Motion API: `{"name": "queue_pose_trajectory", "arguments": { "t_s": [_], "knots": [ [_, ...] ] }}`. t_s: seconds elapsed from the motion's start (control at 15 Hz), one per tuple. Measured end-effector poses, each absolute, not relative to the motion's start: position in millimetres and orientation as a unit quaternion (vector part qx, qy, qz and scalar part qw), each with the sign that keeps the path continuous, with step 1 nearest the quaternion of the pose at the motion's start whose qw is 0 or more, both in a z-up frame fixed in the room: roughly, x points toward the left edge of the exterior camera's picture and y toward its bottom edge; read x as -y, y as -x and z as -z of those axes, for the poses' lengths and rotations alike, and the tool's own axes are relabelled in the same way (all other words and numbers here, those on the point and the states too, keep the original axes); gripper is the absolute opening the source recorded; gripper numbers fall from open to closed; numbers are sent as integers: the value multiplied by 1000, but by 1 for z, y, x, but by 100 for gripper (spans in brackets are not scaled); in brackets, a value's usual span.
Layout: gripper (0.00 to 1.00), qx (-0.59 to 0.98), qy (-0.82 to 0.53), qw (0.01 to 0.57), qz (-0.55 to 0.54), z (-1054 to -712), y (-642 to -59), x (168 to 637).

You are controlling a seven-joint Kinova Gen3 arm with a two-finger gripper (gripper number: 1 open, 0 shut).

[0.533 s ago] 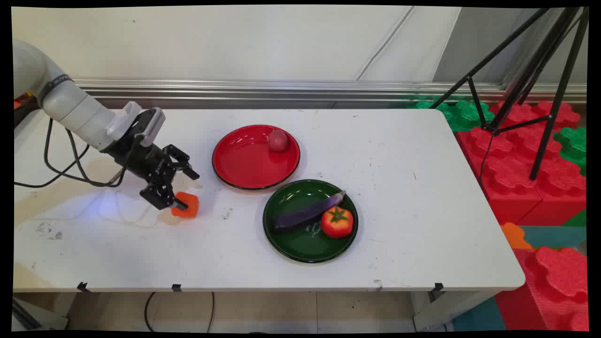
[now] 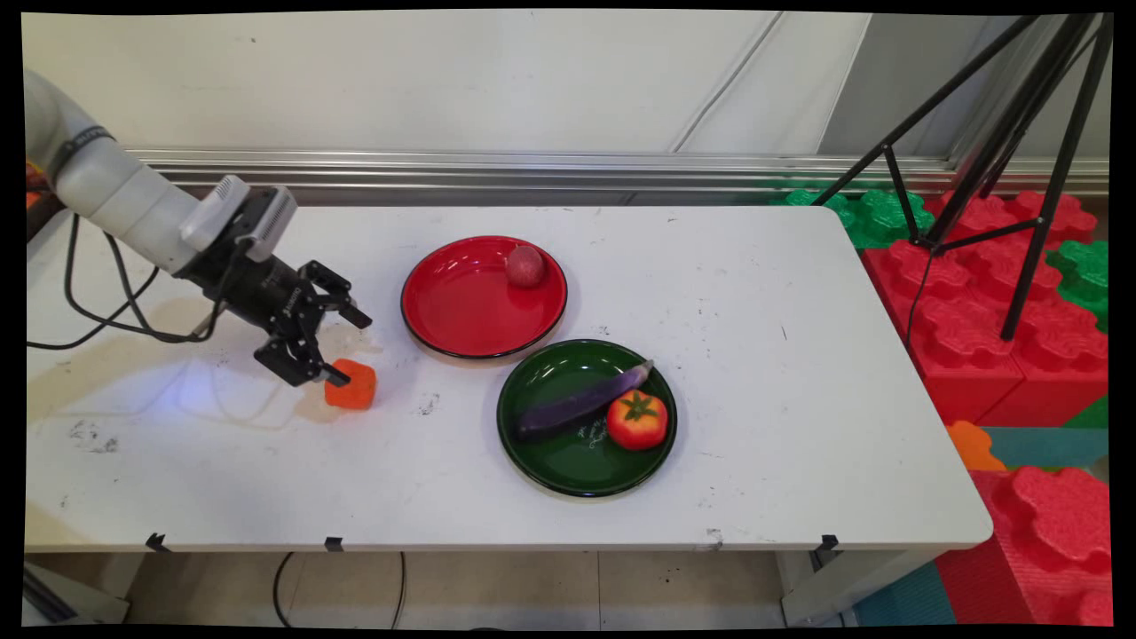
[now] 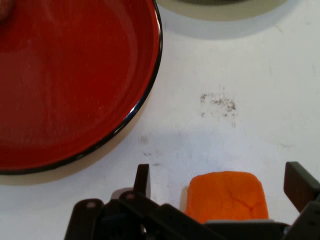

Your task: Pick up the eggplant from the green plate

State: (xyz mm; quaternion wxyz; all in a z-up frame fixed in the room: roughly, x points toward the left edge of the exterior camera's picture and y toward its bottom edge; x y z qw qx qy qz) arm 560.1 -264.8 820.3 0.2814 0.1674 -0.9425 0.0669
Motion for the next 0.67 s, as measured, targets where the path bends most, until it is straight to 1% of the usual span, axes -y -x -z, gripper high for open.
{"name": "queue_pose_trajectory", "arguments": {
  "t_s": [0.67],
  "knots": [
    [100,929,-164,321,-78,-860,-560,249]
  ]
}}
